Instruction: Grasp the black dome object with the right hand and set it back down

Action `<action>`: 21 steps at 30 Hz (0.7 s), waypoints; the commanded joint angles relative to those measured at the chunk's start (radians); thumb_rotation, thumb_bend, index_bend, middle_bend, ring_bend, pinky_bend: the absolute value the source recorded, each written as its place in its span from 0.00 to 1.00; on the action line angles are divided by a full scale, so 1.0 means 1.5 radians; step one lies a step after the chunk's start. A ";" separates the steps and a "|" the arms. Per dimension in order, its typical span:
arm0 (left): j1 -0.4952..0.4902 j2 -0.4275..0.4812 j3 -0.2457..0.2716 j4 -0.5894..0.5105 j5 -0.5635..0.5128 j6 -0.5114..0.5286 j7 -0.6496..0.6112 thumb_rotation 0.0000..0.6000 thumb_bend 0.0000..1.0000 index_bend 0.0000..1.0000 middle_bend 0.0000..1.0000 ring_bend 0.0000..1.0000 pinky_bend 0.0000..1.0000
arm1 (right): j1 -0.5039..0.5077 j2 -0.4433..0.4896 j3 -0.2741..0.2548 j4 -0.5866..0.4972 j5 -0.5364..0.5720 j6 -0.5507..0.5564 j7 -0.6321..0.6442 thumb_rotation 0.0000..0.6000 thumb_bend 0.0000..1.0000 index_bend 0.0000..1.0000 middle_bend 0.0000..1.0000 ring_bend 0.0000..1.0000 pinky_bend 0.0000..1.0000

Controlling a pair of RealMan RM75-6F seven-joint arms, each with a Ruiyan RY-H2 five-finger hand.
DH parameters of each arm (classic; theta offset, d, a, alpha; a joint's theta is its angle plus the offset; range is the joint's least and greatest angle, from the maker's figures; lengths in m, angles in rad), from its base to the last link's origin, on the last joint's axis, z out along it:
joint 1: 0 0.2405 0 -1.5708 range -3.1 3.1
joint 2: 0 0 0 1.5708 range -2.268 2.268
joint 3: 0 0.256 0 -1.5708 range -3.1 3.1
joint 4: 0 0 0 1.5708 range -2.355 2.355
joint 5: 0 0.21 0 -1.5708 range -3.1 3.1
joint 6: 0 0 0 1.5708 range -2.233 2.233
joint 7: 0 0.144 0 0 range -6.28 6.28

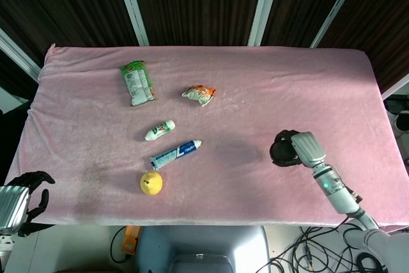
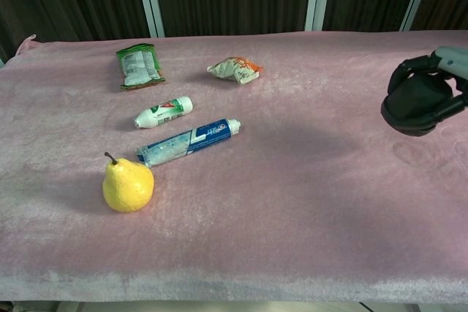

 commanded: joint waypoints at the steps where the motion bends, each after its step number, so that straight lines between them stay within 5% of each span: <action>1: 0.000 0.000 0.000 0.000 0.000 0.000 0.000 1.00 0.57 0.46 0.40 0.34 0.47 | -0.019 -0.023 0.037 0.016 -0.018 0.136 0.151 1.00 0.13 0.86 0.69 0.70 0.85; 5: 0.000 0.000 0.000 0.000 0.001 -0.001 0.002 1.00 0.57 0.46 0.40 0.34 0.47 | -0.025 -0.020 0.046 0.027 -0.026 0.193 0.248 1.00 0.13 0.86 0.69 0.70 0.85; 9: -0.002 0.000 0.000 0.000 0.000 -0.004 0.002 1.00 0.57 0.46 0.40 0.34 0.47 | -0.024 -0.011 0.042 0.040 -0.019 0.159 0.204 1.00 0.13 0.86 0.69 0.70 0.85; 17: -0.002 0.001 0.001 -0.001 0.000 -0.006 0.002 1.00 0.57 0.46 0.40 0.35 0.47 | -0.019 0.042 0.011 -0.008 0.016 -0.034 -0.177 1.00 0.13 0.86 0.69 0.70 0.85; 21: -0.002 0.001 0.001 -0.002 0.000 -0.006 0.003 1.00 0.57 0.46 0.40 0.35 0.47 | -0.015 0.073 0.021 -0.087 0.040 -0.075 -0.248 1.00 0.13 0.86 0.69 0.70 0.85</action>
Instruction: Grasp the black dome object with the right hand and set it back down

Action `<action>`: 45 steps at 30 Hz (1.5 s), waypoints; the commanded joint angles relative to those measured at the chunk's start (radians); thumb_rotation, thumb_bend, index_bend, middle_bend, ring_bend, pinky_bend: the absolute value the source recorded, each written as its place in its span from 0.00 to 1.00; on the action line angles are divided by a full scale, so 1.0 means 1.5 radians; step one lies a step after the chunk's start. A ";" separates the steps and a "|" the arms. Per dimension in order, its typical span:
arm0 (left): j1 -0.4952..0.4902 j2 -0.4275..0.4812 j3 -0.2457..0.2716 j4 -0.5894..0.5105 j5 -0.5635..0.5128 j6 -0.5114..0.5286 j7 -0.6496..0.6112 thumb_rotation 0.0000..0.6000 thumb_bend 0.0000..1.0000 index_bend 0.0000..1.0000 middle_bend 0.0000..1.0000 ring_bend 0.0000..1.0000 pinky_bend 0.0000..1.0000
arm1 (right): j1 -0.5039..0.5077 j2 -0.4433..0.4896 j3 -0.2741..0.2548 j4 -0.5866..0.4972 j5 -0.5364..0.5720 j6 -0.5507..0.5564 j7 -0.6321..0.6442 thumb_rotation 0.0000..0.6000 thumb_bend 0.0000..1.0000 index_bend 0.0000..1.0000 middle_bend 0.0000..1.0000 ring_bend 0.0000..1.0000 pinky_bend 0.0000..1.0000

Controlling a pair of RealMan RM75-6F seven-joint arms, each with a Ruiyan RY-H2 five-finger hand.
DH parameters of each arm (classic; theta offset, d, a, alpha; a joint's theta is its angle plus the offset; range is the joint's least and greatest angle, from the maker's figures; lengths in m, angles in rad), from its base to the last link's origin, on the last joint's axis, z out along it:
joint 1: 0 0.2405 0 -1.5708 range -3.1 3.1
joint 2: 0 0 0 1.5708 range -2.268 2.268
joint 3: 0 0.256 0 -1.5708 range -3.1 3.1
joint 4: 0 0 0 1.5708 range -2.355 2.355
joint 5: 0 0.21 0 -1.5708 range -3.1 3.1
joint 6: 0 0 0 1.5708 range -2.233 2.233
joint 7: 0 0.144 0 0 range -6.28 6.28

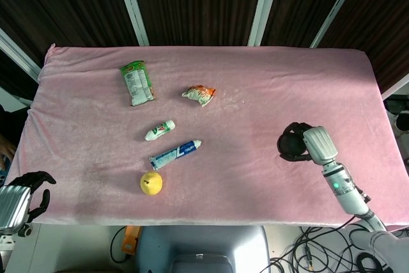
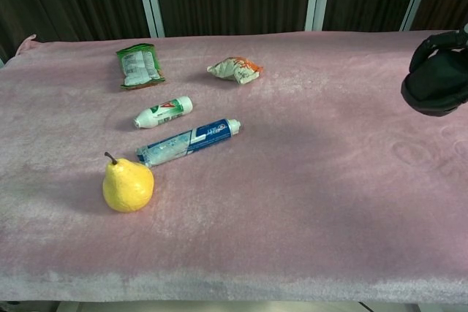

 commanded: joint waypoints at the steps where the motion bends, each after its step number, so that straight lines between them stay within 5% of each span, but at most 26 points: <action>1: 0.000 0.000 0.000 0.000 0.000 0.000 -0.001 1.00 0.57 0.46 0.40 0.34 0.47 | 0.002 0.049 0.005 -0.100 0.038 -0.093 -0.163 1.00 0.13 0.86 0.69 0.70 0.85; 12: 0.001 0.000 0.000 0.000 0.000 0.003 -0.002 1.00 0.57 0.46 0.40 0.34 0.47 | -0.017 -0.016 0.065 -0.076 -0.011 0.154 0.196 1.00 0.13 0.86 0.69 0.70 0.85; 17: 0.001 0.000 0.000 0.000 0.001 0.001 -0.001 1.00 0.57 0.46 0.40 0.35 0.47 | -0.018 -0.021 0.056 -0.045 -0.018 0.158 0.320 1.00 0.13 0.86 0.69 0.70 0.85; 22: 0.000 0.000 0.000 0.000 0.000 -0.001 0.000 1.00 0.57 0.46 0.40 0.34 0.47 | -0.013 -0.017 0.033 -0.021 -0.014 0.089 0.259 1.00 0.13 0.86 0.69 0.70 0.85; 33: -0.002 0.001 0.000 -0.003 -0.003 -0.006 0.002 1.00 0.57 0.46 0.40 0.34 0.47 | 0.008 0.015 -0.009 -0.056 0.023 -0.127 -0.051 1.00 0.14 0.86 0.69 0.70 0.85; 40: -0.002 0.002 0.000 -0.003 -0.002 -0.006 0.000 1.00 0.57 0.46 0.40 0.34 0.47 | 0.012 -0.005 -0.009 -0.032 0.029 -0.146 -0.073 1.00 0.14 0.81 0.68 0.60 0.77; 45: -0.001 0.002 0.001 -0.004 -0.002 -0.005 -0.001 1.00 0.57 0.46 0.40 0.35 0.47 | 0.016 -0.009 -0.027 -0.015 0.023 -0.182 -0.066 1.00 0.14 0.76 0.55 0.48 0.65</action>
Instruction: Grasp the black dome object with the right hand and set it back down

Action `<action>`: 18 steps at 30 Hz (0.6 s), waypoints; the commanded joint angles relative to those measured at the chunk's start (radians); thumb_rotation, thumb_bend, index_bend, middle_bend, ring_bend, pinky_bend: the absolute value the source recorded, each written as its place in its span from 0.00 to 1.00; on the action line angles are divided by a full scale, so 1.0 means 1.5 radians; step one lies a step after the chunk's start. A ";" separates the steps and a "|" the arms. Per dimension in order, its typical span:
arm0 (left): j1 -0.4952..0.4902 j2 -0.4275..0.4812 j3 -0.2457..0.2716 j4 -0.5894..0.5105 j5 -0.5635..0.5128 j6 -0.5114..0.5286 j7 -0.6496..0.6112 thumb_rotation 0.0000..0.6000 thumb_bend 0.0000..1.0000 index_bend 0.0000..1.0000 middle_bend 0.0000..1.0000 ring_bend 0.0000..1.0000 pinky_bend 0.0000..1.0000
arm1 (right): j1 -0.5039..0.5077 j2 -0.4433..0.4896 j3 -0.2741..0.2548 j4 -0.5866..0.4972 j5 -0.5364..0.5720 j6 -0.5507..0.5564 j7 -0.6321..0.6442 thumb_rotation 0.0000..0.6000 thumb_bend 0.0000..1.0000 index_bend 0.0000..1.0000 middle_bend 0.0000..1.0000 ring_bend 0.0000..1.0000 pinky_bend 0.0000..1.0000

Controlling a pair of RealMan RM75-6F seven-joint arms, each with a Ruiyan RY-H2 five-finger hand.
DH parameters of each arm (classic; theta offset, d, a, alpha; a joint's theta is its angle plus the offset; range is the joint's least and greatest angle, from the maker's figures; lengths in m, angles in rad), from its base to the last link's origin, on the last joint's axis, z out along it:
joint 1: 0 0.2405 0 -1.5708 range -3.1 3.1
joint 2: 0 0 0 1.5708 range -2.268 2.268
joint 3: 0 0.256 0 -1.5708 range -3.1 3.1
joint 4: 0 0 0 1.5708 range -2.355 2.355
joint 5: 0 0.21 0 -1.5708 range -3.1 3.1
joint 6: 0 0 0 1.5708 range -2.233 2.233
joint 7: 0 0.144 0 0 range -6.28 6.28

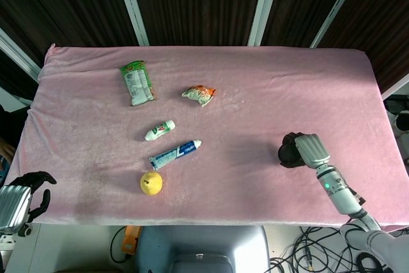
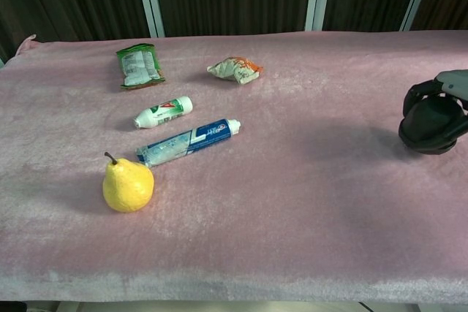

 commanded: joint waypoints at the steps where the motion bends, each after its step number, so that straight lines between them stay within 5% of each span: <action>1: -0.001 0.000 0.000 0.000 0.000 -0.001 0.000 1.00 0.57 0.46 0.40 0.35 0.47 | 0.005 -0.002 -0.016 0.012 -0.004 -0.034 0.008 1.00 0.14 0.75 0.51 0.44 0.61; 9: 0.000 0.000 0.000 -0.001 -0.001 -0.001 0.000 1.00 0.57 0.46 0.40 0.35 0.47 | 0.005 0.008 -0.026 0.007 -0.008 -0.049 0.029 1.00 0.14 0.59 0.27 0.19 0.32; 18: 0.000 0.001 0.001 -0.002 0.001 0.000 -0.001 1.00 0.57 0.46 0.40 0.35 0.47 | -0.004 0.042 -0.034 -0.023 -0.023 -0.019 0.081 1.00 0.14 0.14 0.05 0.00 0.08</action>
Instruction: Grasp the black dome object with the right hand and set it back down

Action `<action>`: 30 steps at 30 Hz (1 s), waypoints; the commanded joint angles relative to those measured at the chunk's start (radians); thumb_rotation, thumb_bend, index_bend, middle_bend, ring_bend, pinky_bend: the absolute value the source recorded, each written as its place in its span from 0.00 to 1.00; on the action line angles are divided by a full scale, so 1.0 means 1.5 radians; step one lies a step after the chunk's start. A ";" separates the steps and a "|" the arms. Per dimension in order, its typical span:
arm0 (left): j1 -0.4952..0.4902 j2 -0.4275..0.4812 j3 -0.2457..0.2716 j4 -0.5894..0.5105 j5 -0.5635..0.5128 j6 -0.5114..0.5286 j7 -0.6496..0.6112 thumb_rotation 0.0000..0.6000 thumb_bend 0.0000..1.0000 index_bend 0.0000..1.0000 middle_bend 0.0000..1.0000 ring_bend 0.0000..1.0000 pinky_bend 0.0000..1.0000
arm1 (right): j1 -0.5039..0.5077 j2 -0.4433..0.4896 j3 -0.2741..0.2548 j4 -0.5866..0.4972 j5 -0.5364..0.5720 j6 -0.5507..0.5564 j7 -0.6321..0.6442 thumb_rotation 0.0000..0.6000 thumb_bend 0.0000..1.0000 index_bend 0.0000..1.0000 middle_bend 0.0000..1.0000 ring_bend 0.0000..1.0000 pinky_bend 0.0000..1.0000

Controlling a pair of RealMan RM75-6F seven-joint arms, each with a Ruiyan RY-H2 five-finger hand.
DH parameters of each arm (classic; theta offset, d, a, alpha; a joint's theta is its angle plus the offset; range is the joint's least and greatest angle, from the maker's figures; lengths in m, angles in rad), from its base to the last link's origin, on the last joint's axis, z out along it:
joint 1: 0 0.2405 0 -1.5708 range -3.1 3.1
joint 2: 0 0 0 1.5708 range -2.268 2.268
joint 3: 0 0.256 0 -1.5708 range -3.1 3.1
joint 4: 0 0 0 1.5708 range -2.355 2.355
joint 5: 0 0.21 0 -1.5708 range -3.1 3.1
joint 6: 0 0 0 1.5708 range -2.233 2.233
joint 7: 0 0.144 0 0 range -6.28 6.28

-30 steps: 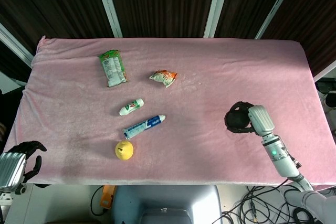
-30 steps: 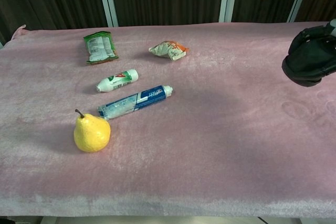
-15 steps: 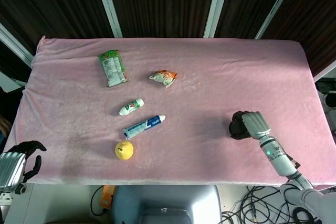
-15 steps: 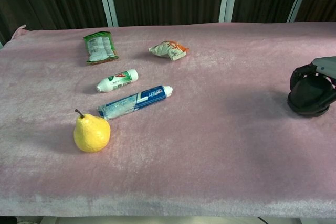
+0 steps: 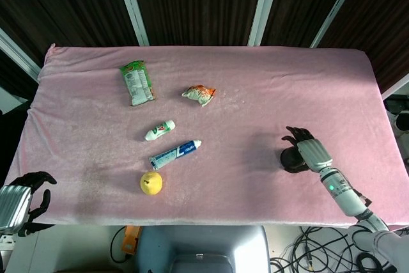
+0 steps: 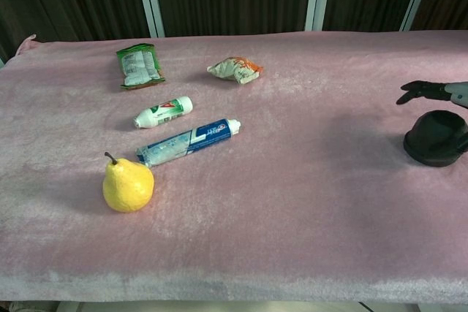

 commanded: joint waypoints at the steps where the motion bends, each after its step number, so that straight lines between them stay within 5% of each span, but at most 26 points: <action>1: 0.001 0.000 0.000 -0.001 0.000 0.001 0.000 1.00 0.57 0.46 0.40 0.35 0.47 | -0.004 0.009 -0.002 -0.009 -0.004 0.008 0.008 1.00 0.14 0.11 0.04 0.00 0.08; 7: 0.000 0.000 0.001 0.000 0.000 -0.001 0.001 1.00 0.57 0.46 0.40 0.35 0.47 | -0.015 0.027 -0.002 -0.028 -0.002 0.026 0.008 1.00 0.14 0.07 0.02 0.01 0.10; 12: -0.001 0.001 0.000 -0.001 -0.001 -0.003 0.000 1.00 0.57 0.46 0.40 0.35 0.47 | -0.026 0.046 0.002 -0.061 0.017 0.015 -0.050 1.00 0.14 0.11 0.11 0.15 0.46; 23: 0.000 0.001 0.000 -0.001 -0.002 -0.002 -0.001 1.00 0.57 0.46 0.40 0.35 0.47 | -0.043 0.018 0.038 -0.054 0.052 0.045 -0.115 1.00 0.14 0.55 0.45 0.54 0.73; 30: -0.001 0.000 0.000 0.000 -0.001 -0.002 -0.001 1.00 0.57 0.46 0.40 0.35 0.47 | -0.047 0.000 0.043 -0.028 0.052 0.054 -0.118 1.00 0.15 0.72 0.53 0.61 0.79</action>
